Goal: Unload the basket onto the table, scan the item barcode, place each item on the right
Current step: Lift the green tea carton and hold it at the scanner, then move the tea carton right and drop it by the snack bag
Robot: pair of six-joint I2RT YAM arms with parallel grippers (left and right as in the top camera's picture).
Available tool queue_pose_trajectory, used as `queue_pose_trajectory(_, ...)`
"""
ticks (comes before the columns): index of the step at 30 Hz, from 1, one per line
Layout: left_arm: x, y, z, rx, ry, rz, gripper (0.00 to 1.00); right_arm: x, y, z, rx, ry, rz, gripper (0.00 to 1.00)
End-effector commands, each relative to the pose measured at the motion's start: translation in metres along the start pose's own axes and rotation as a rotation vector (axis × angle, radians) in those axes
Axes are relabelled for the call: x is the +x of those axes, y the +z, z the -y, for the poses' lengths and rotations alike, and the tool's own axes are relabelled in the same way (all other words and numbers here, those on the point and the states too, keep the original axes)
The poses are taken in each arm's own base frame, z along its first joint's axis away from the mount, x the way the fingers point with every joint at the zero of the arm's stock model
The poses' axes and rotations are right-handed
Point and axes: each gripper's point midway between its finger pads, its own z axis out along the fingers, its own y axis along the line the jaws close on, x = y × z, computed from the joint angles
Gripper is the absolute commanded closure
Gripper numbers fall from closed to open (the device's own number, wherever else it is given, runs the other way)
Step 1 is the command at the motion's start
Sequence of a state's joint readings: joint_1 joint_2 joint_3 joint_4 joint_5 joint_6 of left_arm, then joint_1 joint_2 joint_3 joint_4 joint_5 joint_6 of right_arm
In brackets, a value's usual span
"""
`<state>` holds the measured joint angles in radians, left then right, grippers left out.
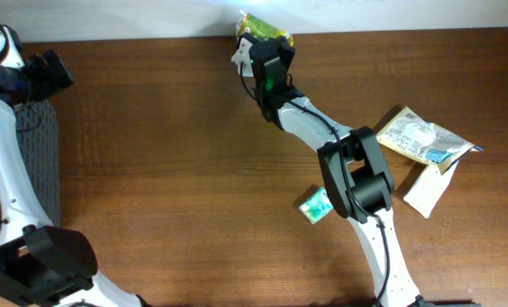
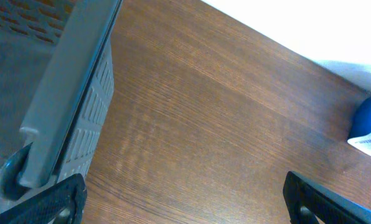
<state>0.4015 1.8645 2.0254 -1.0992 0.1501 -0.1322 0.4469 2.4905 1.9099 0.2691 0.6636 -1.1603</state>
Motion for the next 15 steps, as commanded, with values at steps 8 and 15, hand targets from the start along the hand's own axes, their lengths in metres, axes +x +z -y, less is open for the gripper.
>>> queue_pose_trajectory(8, -0.002, 0.000, -0.009, -0.023, -0.013, 0.004, 0.01, -0.004, -0.037, 0.113, 0.148, 0.343, -0.006, 0.96)
queue_pose_trajectory(15, -0.002, 0.000, -0.009, -0.023, -0.013, 0.004, 0.01, 0.015, -0.108, 0.177, -0.101, 0.879, 0.021, 0.96)
